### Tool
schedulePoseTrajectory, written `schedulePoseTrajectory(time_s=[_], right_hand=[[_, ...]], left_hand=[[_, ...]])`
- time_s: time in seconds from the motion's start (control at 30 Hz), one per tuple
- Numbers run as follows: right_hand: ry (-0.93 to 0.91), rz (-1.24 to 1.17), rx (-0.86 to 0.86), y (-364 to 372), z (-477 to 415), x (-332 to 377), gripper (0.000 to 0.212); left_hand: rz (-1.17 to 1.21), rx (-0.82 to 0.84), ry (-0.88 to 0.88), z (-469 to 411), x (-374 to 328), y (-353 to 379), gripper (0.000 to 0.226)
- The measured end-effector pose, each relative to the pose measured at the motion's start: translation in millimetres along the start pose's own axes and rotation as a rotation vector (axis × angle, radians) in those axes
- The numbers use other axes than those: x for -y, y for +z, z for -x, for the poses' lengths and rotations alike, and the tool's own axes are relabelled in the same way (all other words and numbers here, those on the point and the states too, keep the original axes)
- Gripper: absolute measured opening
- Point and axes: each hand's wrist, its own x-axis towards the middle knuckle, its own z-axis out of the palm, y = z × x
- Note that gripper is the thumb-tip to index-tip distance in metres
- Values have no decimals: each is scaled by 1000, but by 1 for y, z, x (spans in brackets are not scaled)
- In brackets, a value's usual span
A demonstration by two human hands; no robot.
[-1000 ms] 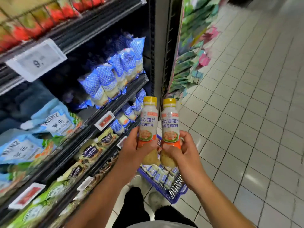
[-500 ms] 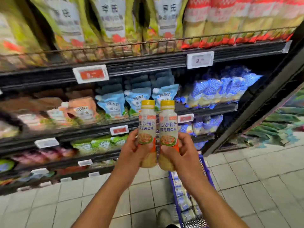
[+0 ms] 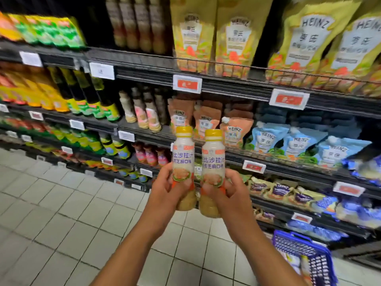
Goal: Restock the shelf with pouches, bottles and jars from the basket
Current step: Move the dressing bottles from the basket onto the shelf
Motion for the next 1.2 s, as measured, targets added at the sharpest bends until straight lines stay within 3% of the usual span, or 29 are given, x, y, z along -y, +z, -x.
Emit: schedulePoseTrajectory(time_s=[0.27, 0.47, 0.6, 0.83, 1.07, 1.2], right_hand=[[-29, -3, 119, 116, 0, -1, 53], [-49, -47, 200, 167, -10, 5, 57], [-76, -7, 206, 192, -28, 14, 48], [-111, -4, 252, 222, -77, 28, 35], [-150, -38, 227, 256, -143, 43, 46], [-188, -14, 215, 270, -182, 52, 36]], left_hand=[[-12, -166, 83, 25, -38, -105, 49], [-36, -227, 164, 21, -63, -150, 45], [2, -254, 209, 6, -80, -168, 60], [13, -240, 273, -44, -102, -195, 46], [10, -197, 300, -115, -126, -219, 45], [19, -180, 318, -160, -143, -225, 44]])
